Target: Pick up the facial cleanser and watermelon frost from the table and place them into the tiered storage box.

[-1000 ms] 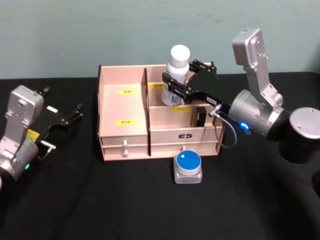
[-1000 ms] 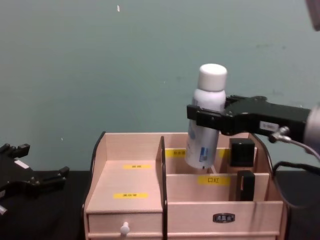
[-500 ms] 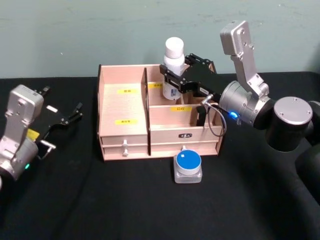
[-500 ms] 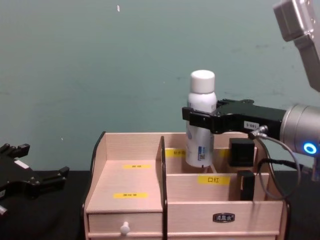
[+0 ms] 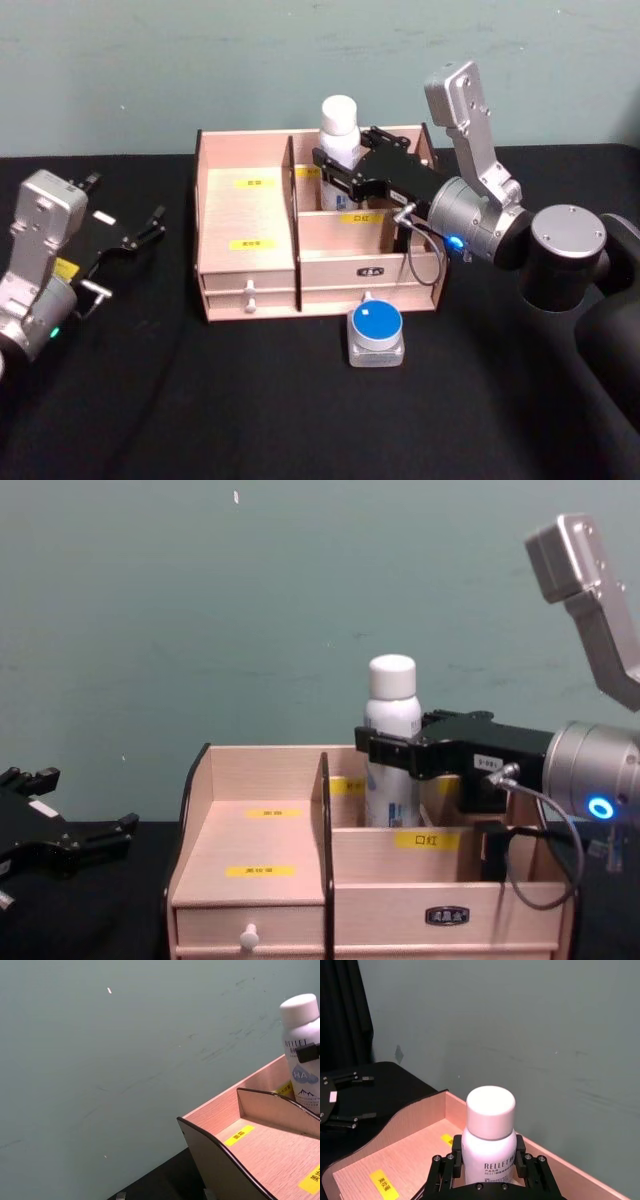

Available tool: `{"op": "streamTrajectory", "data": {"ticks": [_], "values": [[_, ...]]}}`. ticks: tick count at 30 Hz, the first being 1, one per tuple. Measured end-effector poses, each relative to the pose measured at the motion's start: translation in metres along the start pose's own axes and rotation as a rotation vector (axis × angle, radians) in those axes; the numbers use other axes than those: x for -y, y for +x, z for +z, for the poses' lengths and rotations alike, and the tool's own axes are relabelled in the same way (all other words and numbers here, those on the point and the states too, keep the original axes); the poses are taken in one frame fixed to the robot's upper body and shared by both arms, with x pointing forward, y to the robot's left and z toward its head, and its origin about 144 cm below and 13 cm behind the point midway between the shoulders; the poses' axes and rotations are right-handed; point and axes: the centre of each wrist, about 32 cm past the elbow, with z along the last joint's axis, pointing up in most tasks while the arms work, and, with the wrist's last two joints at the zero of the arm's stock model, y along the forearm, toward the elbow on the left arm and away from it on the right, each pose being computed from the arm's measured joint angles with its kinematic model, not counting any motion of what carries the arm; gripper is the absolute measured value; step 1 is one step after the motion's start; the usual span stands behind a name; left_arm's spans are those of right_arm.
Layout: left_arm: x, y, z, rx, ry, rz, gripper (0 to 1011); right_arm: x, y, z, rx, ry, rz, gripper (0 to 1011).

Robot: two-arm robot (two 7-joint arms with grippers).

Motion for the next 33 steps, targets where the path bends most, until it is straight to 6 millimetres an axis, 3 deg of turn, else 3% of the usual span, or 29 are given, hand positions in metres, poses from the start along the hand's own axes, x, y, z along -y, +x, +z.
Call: {"op": "streamTrajectory", "data": {"ticks": [27,33], "values": [[0.000,0.000,0.000,0.000,0.000,0.000,1001,-0.003,-0.005,-0.012,-0.006,-0.056,0.000,595],[0.000,0.000,0.000,0.000,0.000,0.000,1001,-0.002,-0.004,-0.012,-0.006,-0.055,0.000,741]]}}
